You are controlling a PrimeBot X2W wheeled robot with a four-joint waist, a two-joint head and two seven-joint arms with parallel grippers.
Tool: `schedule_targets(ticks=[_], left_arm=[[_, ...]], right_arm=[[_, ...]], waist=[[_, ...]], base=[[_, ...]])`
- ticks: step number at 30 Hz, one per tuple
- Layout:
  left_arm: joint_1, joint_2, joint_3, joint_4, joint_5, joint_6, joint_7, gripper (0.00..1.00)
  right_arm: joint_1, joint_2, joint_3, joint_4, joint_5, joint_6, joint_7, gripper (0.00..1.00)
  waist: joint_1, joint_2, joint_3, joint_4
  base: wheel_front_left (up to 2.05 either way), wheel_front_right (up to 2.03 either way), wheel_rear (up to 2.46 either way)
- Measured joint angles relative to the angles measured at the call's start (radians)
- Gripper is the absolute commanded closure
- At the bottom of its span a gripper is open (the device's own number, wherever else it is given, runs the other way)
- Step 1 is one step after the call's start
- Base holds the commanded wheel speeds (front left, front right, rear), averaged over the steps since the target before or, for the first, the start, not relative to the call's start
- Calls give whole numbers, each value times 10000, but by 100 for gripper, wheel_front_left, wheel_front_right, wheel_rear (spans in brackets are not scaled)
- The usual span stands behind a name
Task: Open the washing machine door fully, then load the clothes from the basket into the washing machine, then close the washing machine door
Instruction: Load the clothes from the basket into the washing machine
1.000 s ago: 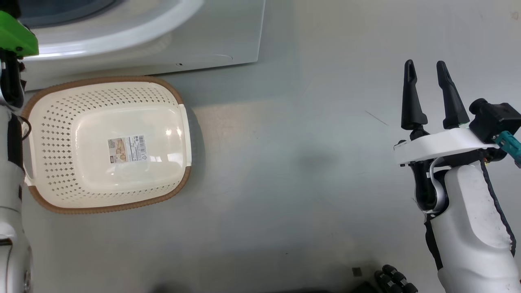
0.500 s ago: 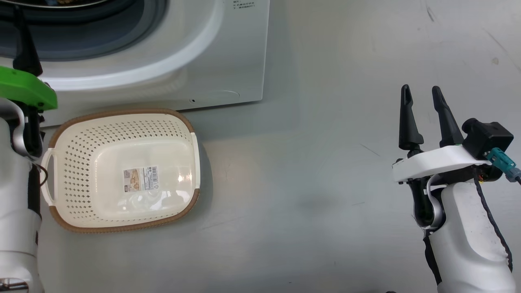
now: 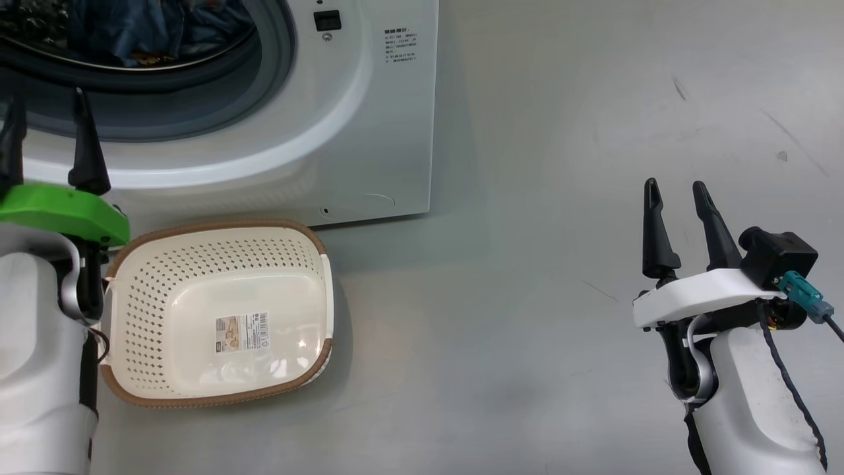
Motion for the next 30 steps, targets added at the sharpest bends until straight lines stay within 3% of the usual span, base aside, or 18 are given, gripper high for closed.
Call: schedule_targets(ticks=[10,19,30], left_arm=[[1763,-86,477,-1294,418,186,0,0],[3012,-660,794,-2290,516,219,0,0],[4285,-811,995,-3026,965,297,2,0]], right_arm=[[251,6,79,-2,-8,4,0,0],[284,-50,15,-127,-548,0,0,0],[484,-33,-130,-261,-579,-2,0,0]], waist=[[0,0,-636,-67],[0,0,-847,-177],[0,0,-1079,-105]], base=[[0,0,0],[0,0,0],[0,0,0]])
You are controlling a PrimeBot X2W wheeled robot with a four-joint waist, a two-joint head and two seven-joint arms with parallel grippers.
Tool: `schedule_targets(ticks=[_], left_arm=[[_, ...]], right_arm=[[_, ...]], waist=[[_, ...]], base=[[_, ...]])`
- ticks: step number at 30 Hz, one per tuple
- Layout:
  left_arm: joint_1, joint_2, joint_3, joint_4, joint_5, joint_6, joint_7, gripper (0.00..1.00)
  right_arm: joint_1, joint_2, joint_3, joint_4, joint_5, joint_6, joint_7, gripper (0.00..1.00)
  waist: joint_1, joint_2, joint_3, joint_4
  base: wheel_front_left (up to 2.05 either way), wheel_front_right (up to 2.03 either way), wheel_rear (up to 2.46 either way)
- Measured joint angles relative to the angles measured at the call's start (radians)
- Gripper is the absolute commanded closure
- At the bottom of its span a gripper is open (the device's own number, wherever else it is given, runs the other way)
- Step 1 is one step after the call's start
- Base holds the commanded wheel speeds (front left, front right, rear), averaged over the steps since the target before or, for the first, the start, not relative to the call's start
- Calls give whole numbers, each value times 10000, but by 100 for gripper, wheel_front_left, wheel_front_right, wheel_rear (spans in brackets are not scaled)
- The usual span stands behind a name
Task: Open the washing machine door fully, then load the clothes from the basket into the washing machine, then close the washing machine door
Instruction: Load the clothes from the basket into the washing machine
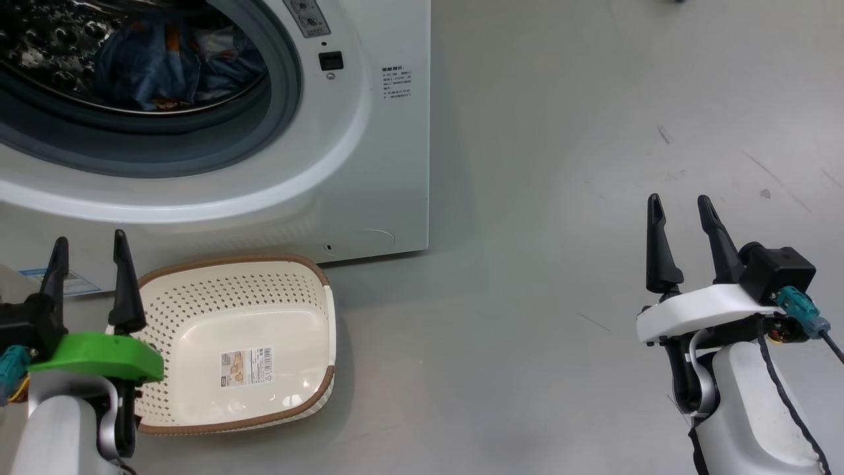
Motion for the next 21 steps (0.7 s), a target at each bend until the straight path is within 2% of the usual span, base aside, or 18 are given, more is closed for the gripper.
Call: schedule_targets(ticks=[6,21], left_arm=[[589,-178,178,-270,105,71,0,0],[983,-431,564,-828,182,71,0,0]], right_arm=[[3,4,144,-54,-430,2,0,0],[174,6,86,-88,-499,2,0,0]], waist=[[0,0,-80,38],[0,0,-126,37]], base=[[0,0,0],[0,0,0]])
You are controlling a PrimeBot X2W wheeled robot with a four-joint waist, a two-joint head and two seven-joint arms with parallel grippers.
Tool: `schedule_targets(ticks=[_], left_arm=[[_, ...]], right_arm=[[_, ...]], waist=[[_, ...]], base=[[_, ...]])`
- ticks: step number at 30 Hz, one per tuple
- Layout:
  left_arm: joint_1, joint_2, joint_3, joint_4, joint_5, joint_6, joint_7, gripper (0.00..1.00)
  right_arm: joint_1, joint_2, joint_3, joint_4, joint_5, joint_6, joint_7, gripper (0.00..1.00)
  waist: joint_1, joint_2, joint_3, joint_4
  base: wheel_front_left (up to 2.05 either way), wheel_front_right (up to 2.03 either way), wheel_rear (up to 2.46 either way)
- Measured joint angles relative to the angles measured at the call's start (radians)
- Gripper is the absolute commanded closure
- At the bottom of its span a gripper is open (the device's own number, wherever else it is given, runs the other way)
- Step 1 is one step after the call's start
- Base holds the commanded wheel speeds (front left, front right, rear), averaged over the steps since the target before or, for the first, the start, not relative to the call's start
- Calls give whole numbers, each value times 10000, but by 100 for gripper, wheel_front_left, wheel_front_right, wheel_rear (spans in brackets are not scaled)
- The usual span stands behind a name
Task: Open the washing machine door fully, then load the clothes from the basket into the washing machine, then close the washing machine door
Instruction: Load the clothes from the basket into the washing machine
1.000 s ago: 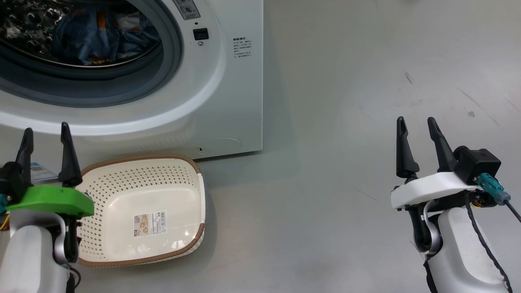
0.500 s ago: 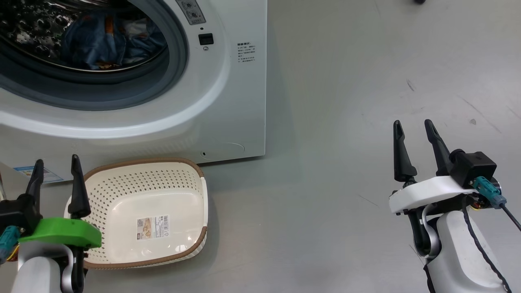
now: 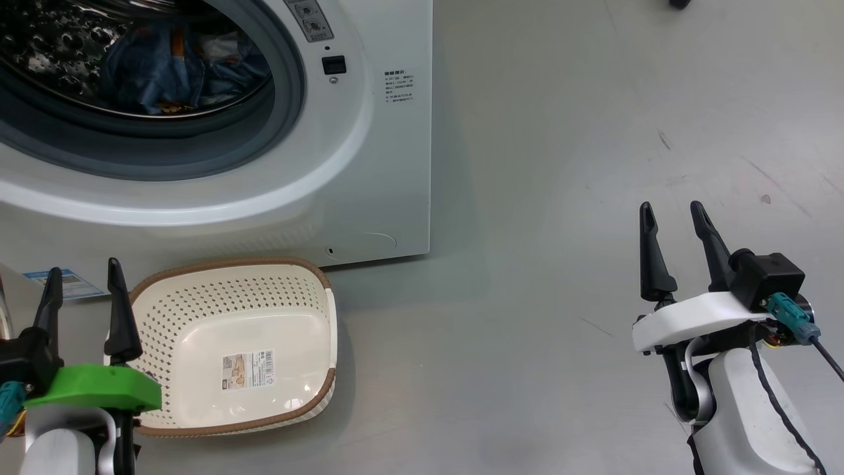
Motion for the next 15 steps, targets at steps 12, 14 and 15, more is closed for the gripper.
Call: schedule_targets(ticks=[12,14,15], left_arm=[[263,-92,29,-142,88,-2,0,0],[324,-98,33,-188,115,-4,0,0],[331,-100,36,-213,136,-4,0,0]], right_arm=[[10,2,-46,-6,-2,2,0,0],[13,2,-46,-8,-2,4,0,0],[16,4,-46,-10,-2,4,0,0]], waist=[[0,0,-82,17],[0,0,-86,21],[0,0,-85,22]], base=[[0,0,0],[0,0,0],[0,0,0]])
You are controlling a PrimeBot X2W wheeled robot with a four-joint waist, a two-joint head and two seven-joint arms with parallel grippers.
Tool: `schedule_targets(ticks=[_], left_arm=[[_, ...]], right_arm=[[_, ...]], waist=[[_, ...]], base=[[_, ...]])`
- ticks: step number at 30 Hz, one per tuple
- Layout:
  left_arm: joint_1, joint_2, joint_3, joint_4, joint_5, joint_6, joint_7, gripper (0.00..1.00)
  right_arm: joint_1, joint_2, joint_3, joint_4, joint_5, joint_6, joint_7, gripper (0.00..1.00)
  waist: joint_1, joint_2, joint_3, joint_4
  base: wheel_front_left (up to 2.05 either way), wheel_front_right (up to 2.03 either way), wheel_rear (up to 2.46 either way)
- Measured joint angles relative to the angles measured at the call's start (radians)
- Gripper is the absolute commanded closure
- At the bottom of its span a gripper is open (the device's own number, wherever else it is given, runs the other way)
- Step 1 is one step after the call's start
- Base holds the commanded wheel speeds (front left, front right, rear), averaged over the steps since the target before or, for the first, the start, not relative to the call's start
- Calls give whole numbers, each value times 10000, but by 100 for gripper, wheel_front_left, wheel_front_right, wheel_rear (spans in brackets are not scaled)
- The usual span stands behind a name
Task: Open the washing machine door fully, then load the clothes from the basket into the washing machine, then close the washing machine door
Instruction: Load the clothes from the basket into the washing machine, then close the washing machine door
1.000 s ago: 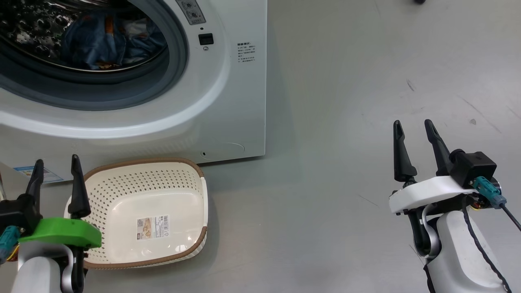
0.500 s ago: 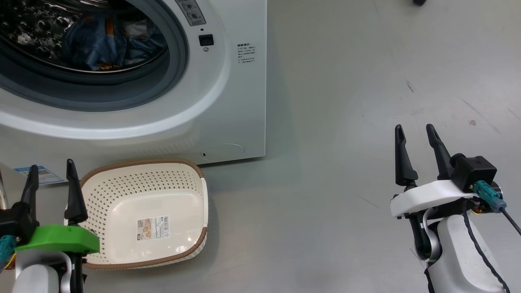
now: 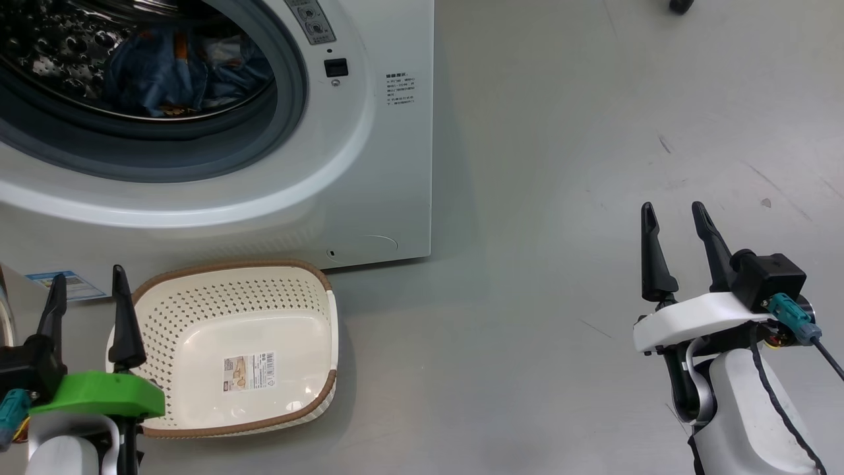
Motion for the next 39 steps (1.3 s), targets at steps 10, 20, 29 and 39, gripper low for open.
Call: schedule_targets(ticks=[10,20,29,39], left_arm=[[30,-111,4,-94,48,-15,0,0],[37,-201,35,-109,222,-29,0,0],[85,-245,65,-111,226,-88,0,0],[89,-278,104,-125,299,-100,0,0]], right_arm=[[27,13,-40,0,0,0,0,0],[89,17,-69,4,0,38,0,0],[191,19,-98,4,0,58,0,0],[195,25,-132,27,0,58,0,0]], waist=[[0,0,33,25],[0,0,-18,50],[0,0,-17,88],[0,0,14,126]], base=[[0,0,0],[0,0,0],[0,0,0],[0,0,0]])
